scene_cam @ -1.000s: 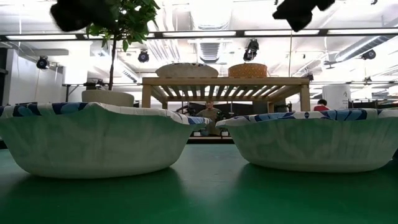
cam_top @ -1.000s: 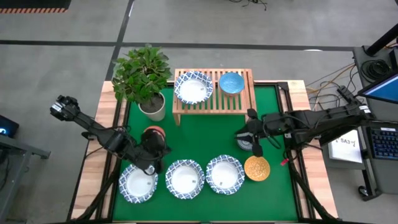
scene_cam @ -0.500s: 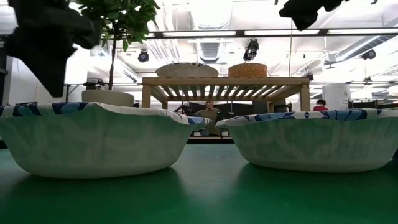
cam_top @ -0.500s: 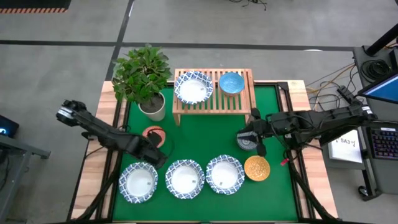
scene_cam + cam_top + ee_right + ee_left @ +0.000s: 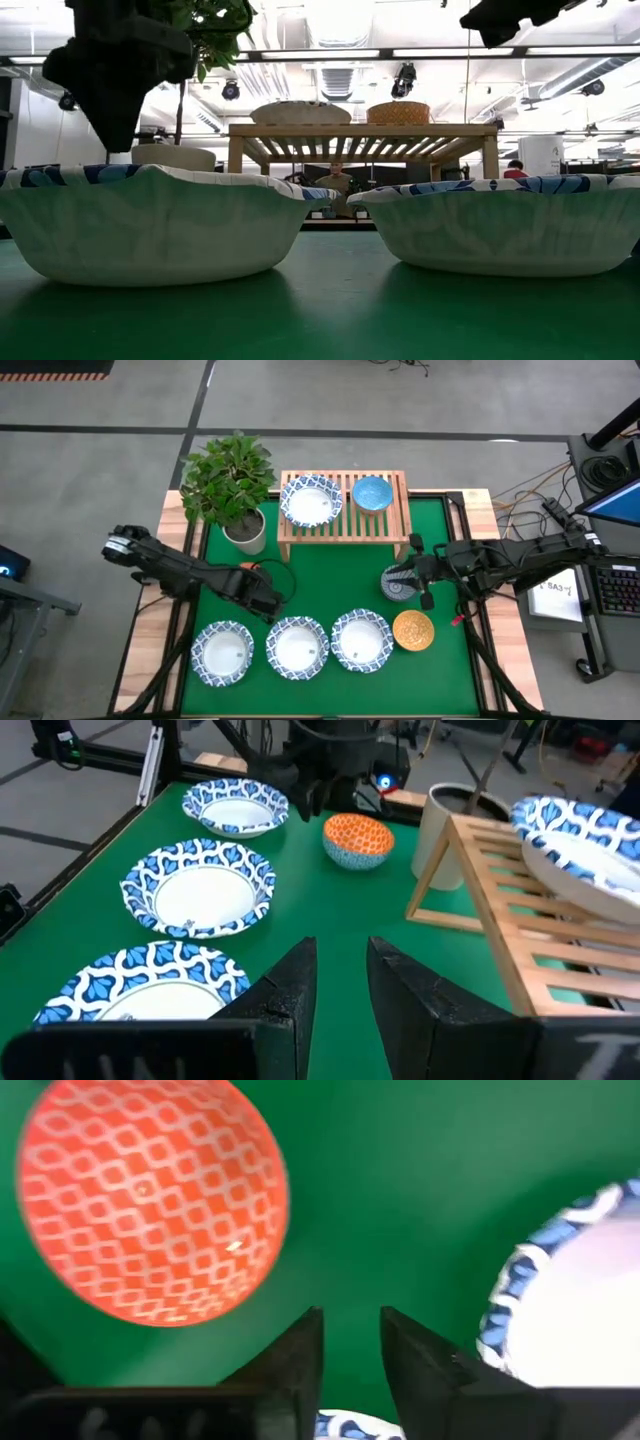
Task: Place and stack bowls onto a shelf
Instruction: Stack the orange bowl on top of the light blue bowl on the shelf
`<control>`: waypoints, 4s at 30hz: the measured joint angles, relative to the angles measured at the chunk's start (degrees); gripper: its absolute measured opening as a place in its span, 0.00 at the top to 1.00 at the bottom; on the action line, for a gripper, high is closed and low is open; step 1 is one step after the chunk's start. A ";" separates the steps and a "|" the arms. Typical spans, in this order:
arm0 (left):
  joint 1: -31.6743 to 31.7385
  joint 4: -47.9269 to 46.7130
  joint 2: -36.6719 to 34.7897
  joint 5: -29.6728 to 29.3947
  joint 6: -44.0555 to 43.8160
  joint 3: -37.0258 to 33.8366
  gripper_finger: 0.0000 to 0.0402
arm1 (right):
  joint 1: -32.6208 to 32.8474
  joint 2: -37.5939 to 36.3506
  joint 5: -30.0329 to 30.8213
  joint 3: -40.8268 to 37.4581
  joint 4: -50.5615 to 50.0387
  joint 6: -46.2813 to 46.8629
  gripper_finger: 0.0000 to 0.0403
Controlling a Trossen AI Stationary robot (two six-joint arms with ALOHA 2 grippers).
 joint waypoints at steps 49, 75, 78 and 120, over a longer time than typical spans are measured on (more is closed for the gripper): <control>5.10 7.28 12.08 -9.75 7.31 -4.11 0.98 | 0.50 -2.16 -0.43 -2.85 -2.17 7.41 0.82; -3.72 4.43 11.88 -9.63 30.10 15.33 0.99 | 0.50 -2.30 -0.42 -2.85 -3.36 7.00 0.82; -4.82 5.50 11.88 -9.61 38.93 22.16 0.99 | 0.50 -2.67 -0.45 -2.88 -4.89 7.01 0.82; 26.33 54.54 18.27 -8.13 95.03 35.02 0.98 | 0.50 -7.91 -2.95 -2.99 -6.70 4.64 0.82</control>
